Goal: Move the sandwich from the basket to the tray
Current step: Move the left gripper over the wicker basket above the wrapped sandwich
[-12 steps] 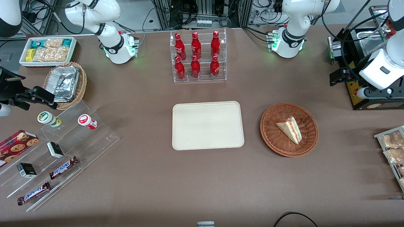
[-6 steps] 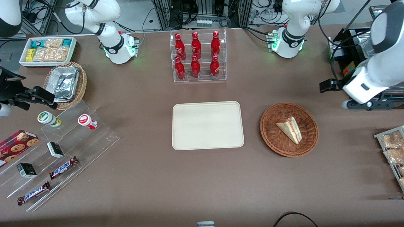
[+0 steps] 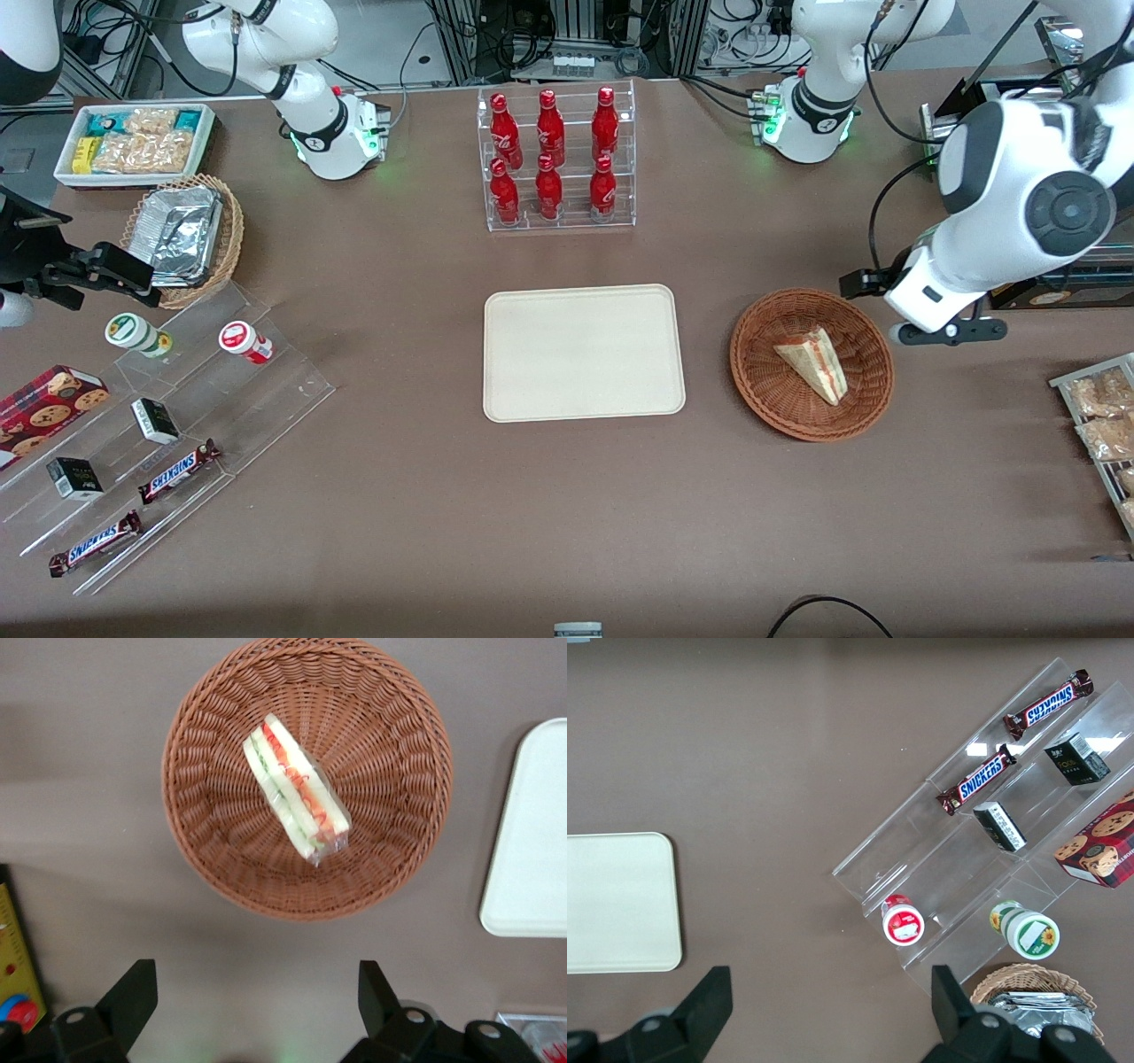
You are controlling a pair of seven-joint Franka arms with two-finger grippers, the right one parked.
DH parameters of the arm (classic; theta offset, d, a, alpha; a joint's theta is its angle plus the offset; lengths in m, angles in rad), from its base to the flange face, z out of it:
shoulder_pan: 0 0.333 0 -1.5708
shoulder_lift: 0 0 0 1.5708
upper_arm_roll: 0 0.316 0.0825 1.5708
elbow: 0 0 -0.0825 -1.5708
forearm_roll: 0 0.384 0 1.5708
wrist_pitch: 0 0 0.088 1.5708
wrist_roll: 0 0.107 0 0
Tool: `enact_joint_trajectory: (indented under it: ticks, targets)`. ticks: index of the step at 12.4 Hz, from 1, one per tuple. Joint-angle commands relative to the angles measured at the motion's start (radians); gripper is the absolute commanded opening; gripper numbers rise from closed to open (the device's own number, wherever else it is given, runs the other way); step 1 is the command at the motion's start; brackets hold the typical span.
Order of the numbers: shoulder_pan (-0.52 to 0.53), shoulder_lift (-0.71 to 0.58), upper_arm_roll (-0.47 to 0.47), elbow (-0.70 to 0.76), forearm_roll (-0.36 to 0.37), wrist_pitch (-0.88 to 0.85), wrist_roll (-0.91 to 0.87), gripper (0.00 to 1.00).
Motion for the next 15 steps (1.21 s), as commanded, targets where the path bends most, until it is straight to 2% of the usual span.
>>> enact_joint_trajectory:
  ticks: [1, 3, 6, 12, 15]
  targets:
    - [-0.004, -0.024, 0.003, -0.124, 0.009, 0.152, -0.024, 1.00]
    - [-0.004, -0.021, 0.002, -0.187, 0.009, 0.267, -0.093, 1.00]
    - [-0.030, 0.011, -0.001, -0.270, 0.009, 0.464, -0.302, 1.00]
    - [-0.050, 0.097, -0.001, -0.239, 0.005, 0.539, -0.764, 1.00]
    - [-0.050, 0.117, -0.001, -0.245, 0.005, 0.556, -0.828, 1.00]
